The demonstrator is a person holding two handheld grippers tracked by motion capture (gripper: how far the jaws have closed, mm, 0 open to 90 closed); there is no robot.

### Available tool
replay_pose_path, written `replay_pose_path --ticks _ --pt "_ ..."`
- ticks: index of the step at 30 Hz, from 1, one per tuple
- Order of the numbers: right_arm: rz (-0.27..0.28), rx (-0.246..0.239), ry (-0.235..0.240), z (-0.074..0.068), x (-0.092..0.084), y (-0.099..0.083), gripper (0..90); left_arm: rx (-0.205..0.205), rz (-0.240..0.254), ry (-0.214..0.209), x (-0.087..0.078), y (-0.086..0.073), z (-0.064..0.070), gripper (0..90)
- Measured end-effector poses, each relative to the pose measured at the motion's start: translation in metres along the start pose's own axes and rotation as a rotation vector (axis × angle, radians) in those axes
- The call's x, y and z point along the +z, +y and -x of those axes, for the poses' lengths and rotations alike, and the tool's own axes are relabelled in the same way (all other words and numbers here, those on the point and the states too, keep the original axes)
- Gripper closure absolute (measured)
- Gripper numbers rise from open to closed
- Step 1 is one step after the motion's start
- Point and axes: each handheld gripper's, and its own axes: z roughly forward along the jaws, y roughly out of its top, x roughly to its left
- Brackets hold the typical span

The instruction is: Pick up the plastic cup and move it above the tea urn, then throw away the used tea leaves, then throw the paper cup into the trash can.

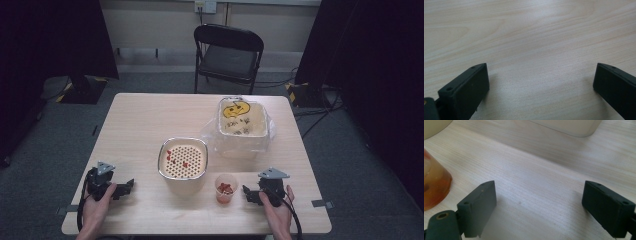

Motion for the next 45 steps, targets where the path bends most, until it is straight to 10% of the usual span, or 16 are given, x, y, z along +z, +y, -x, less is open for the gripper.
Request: replay_pose_path --ticks 12,35,45 --pt "-0.002 0.046 -0.051 -0.006 -0.002 -0.002 10.5 0.000 0.000 0.000 0.000 0.000 0.000 0.0" --pt "0.020 -0.071 0.265 -0.050 -0.042 0.000 18.2 0.000 0.000 0.001 0.000 0.000 0.000 0.0" --pt "0.081 -0.081 0.342 -0.070 -0.025 0.020 16.4 0.000 0.000 0.000 0.000 0.000 0.000 0.0"
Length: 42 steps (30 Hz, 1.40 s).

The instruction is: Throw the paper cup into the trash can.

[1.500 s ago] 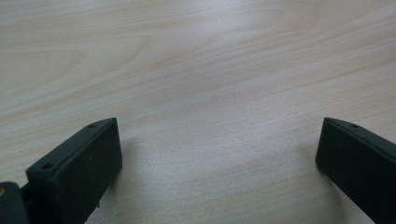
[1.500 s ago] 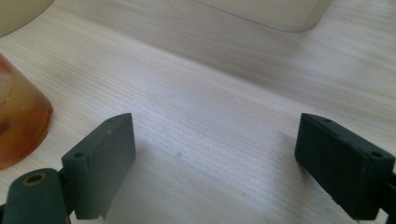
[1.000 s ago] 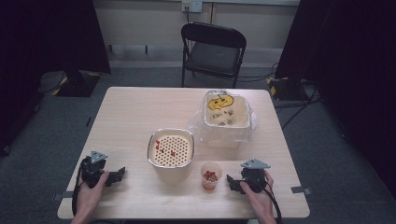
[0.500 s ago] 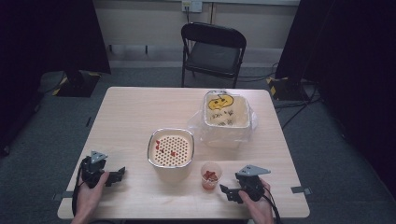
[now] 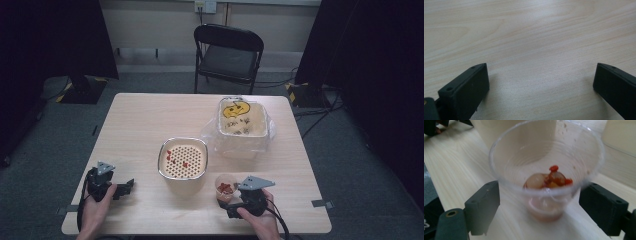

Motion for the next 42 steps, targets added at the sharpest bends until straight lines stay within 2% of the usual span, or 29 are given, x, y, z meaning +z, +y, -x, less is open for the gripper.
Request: replay_pose_path --ticks 4,8,9,14,22,29,42 --pt "0.024 0.021 0.022 0.004 0.007 0.008 19.7 0.000 0.000 0.000 0.000 0.000 0.000 0.0" --pt "0.034 0.016 0.022 0.005 0.013 0.011 21.9 0.000 0.000 0.000 0.000 0.000 0.000 0.0" --pt "0.018 -0.002 0.022 0.004 0.018 0.010 23.4 0.000 0.000 0.000 0.000 0.000 0.000 0.0" --pt "0.027 -0.017 0.015 0.005 0.023 0.010 28.5 0.000 0.000 0.000 0.000 0.000 0.000 0.0" --pt "0.021 -0.033 0.005 0.004 0.025 0.008 32.0 0.000 0.000 0.000 0.000 0.000 0.000 0.0" --pt "0.016 -0.034 0.007 0.006 0.022 0.010 39.0 -0.001 0.000 0.000 0.000 0.000 0.000 0.0" --pt "0.043 -0.011 0.014 0.010 0.005 0.023 40.5 0.000 0.000 0.000 0.000 0.000 0.000 0.0"
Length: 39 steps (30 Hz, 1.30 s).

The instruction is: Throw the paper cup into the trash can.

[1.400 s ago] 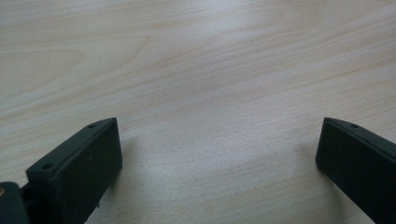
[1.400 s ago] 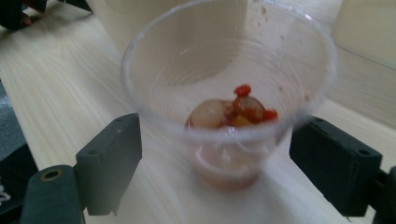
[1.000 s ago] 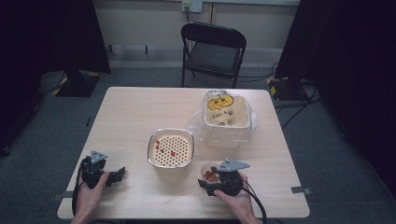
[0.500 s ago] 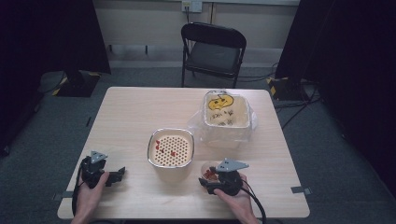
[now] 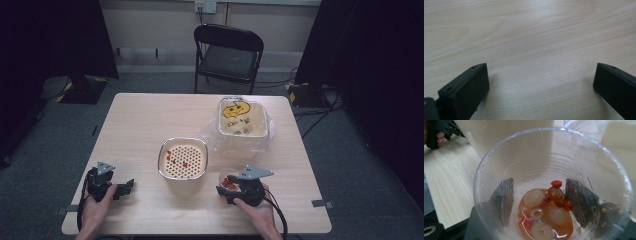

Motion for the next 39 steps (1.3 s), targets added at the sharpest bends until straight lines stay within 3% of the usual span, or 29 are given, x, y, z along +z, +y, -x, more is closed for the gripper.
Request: replay_pose_path --ticks 13,24,28,34,37,39 --pt "0.047 0.009 -0.005 0.004 -0.026 0.031 41.3 0.000 0.000 0.000 0.000 0.000 0.000 0.0" --pt "0.127 -0.028 0.012 -0.002 -0.043 0.082 41.3 0.000 0.000 0.000 0.000 0.000 0.000 0.0" --pt "0.145 -0.037 0.011 -0.002 -0.042 0.097 41.3 0.001 -0.001 0.003 0.000 0.000 0.000 0.0" --pt "0.162 -0.049 0.020 0.000 -0.026 0.126 41.3 0.007 -0.001 -0.001 0.000 0.000 0.001 0.3" --pt "0.182 -0.065 0.007 0.000 -0.017 0.138 41.2 0.004 0.001 -0.002 0.000 0.000 0.001 0.2" --pt "0.225 -0.082 -0.014 0.002 -0.010 0.144 41.1 0.007 -0.001 -0.002 0.000 0.000 0.001 0.2"
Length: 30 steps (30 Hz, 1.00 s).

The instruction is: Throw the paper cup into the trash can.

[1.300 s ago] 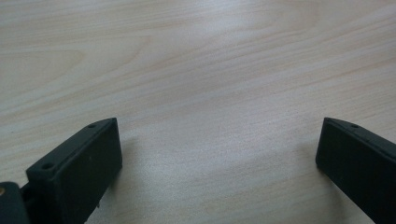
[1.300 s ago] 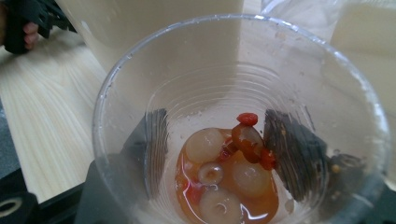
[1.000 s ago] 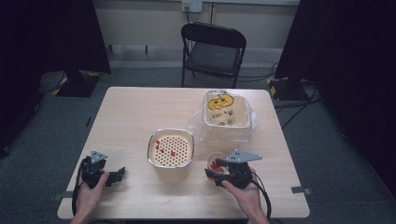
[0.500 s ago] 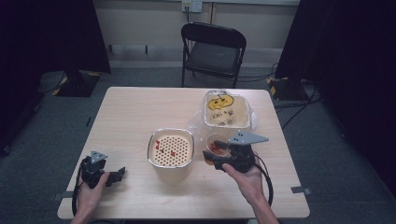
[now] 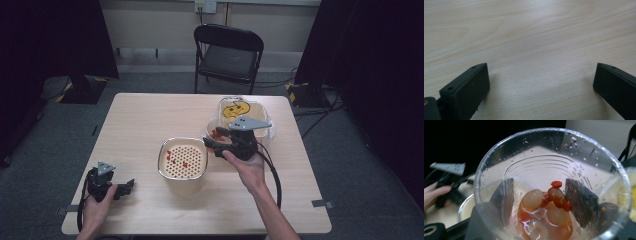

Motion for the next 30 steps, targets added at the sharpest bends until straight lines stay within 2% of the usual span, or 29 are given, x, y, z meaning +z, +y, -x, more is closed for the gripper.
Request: replay_pose_path --ticks 6,10,14,19,24,30 --pt "0.030 -0.013 -0.028 0.006 0.018 0.004 42.2 -0.002 0.000 -0.003 0.000 0.000 0.000 0.1" --pt "0.088 -0.055 -0.060 0.006 0.026 0.009 43.0 -0.002 0.000 -0.003 0.000 0.000 0.000 0.0" --pt "0.114 -0.103 -0.106 0.006 0.034 0.012 44.2 -0.002 0.000 -0.003 0.000 0.000 0.000 0.0" --pt "0.076 -0.180 -0.184 0.003 0.043 0.012 45.4 -0.002 0.002 -0.006 0.000 0.000 0.000 0.0" --pt "0.063 -0.256 -0.231 0.002 0.046 0.015 45.6 -0.002 0.001 -0.006 0.000 0.000 0.000 0.0" --pt "-0.004 -0.401 -0.304 -0.009 0.051 0.021 46.7 0.000 -0.001 -0.006 0.000 0.000 0.000 0.0"
